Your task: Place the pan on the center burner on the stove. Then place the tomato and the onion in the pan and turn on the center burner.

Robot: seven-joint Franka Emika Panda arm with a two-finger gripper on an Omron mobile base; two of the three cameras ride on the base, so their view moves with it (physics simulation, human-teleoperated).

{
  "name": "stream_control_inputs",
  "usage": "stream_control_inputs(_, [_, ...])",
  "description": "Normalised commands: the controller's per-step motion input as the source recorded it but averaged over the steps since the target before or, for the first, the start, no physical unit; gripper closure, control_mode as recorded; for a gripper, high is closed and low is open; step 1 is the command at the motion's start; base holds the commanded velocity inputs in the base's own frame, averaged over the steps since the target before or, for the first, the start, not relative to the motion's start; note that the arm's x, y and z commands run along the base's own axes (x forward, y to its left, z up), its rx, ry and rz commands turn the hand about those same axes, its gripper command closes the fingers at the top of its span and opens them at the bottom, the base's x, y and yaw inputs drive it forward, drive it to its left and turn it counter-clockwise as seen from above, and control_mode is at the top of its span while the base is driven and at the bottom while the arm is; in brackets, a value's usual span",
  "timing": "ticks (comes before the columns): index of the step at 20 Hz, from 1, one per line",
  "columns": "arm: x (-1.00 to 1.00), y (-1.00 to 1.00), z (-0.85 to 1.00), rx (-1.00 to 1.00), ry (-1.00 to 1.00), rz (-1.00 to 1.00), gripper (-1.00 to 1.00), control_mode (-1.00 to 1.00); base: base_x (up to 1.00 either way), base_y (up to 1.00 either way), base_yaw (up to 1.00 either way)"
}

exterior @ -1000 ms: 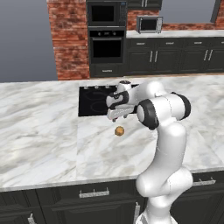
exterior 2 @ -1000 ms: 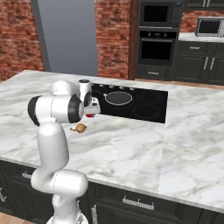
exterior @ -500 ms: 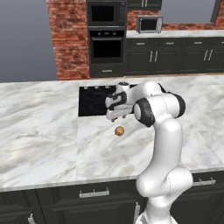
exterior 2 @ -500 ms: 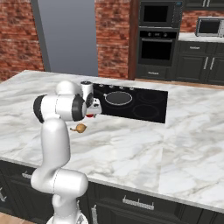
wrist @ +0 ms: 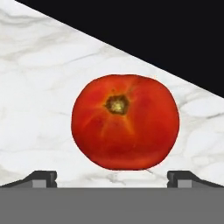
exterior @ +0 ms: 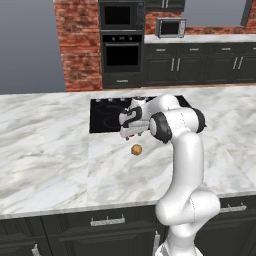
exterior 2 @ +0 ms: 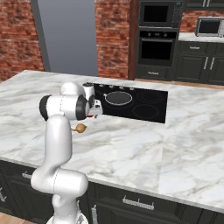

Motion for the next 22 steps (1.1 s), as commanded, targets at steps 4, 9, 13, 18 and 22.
stream_control_inputs(4, [0.27,0.09,-0.24,-0.01,0.00,0.00,-1.00,-1.00,0.00,0.00,0.00])
stream_control_inputs(9, [0.23,0.01,-0.17,0.00,0.00,0.00,-1.00,-1.00,0.00,0.00,0.00])
stream_control_inputs(13, [0.15,0.00,-0.22,0.00,0.00,0.00,-1.00,-1.00,0.00,0.00,0.00])
stream_control_inputs(18, [0.03,0.00,-0.37,0.00,0.00,0.00,-1.00,-1.00,0.00,0.00,0.00])
stream_control_inputs(22, [0.00,0.00,-0.37,-0.02,0.00,0.00,-1.00,-1.00,0.00,0.00,0.00])
